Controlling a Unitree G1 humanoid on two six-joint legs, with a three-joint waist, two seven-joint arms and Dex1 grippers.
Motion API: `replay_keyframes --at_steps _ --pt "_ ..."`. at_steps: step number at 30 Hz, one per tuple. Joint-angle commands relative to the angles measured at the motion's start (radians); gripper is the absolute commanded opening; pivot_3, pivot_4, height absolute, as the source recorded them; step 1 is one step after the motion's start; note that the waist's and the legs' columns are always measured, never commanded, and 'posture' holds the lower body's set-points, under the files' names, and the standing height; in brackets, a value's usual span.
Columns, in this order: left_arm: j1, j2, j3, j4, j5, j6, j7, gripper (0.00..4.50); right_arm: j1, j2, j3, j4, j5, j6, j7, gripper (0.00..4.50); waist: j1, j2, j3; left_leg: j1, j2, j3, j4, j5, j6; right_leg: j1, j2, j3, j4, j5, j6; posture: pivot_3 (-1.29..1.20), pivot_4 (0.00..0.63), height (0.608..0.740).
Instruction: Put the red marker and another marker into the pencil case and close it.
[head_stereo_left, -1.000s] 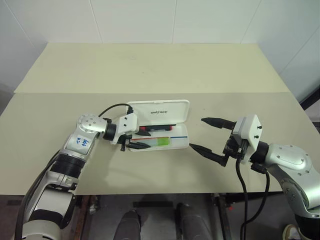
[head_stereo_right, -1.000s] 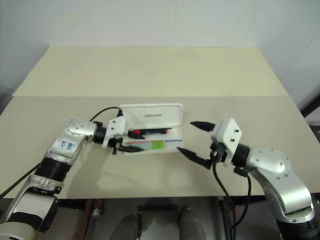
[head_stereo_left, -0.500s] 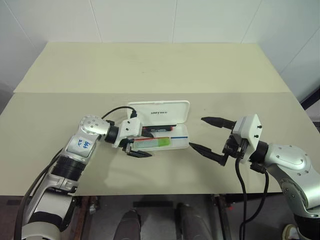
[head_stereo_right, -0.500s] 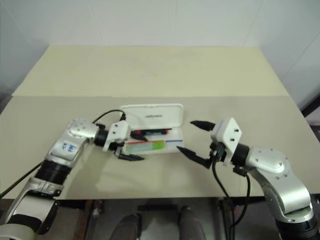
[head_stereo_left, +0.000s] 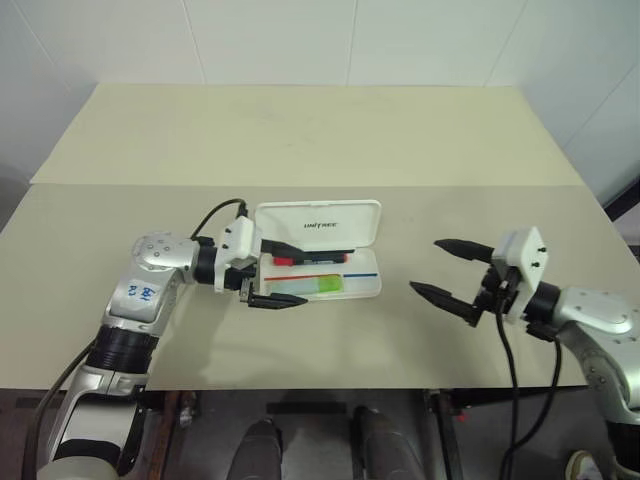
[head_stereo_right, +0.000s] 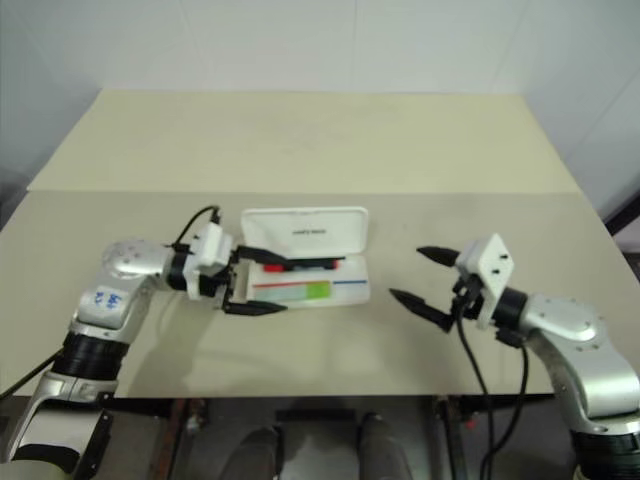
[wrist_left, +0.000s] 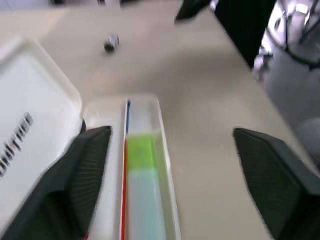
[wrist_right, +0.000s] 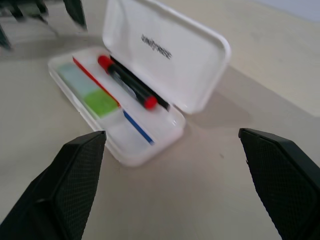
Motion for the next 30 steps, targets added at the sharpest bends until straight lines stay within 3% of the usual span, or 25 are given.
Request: replay_keyframes --at_steps 1,8,13,19,30 --pt "0.018 0.021 0.047 -0.106 -0.062 0.05 0.032 4.48 -0.072 -0.064 -0.028 0.163 -0.052 -0.092 0.091 4.5 -0.003 0.0 0.0 0.0 0.0 0.0 0.0 0.0 0.0 0.0 0.0 0.0 0.0 0.0 0.0 0.0 0.15 0.74" --pt "0.013 0.006 0.063 -0.123 -0.055 0.031 0.094 4.48 -0.352 -0.111 0.124 0.597 -0.221 -0.275 0.28 4.5 -0.019 0.0 0.0 0.003 0.0 0.001 0.001 0.001 0.001 0.003 0.0 0.0 -0.003 0.0 -0.003 0.0 0.15 0.74" --pt "0.026 -0.006 0.073 -0.165 -0.075 0.054 0.142 4.48 -0.602 -0.066 0.272 0.97 -0.399 -0.44 0.354 4.5 -0.03 0.001 0.0 0.002 0.0 0.002 0.0 0.001 0.0 0.003 0.0 0.001 -0.004 0.004 0.003 0.0 0.15 0.74" --pt "0.035 -0.003 0.082 -0.183 -0.078 0.053 0.169 4.48 -0.805 0.01 0.334 1.284 -0.514 -0.559 0.35 4.5 -0.032 0.001 0.001 0.002 0.0 0.002 -0.002 0.001 0.0 0.001 0.0 0.001 -0.003 0.004 0.003 0.0 0.15 0.74" --pt "0.047 0.019 0.104 -0.237 -0.094 0.071 0.209 4.48 -0.928 0.056 0.356 1.511 -0.649 -0.597 0.271 4.5 -0.03 0.001 0.001 0.0 0.0 0.002 -0.001 0.001 -0.002 0.001 0.0 0.001 -0.003 0.004 0.003 0.0 0.15 0.74"
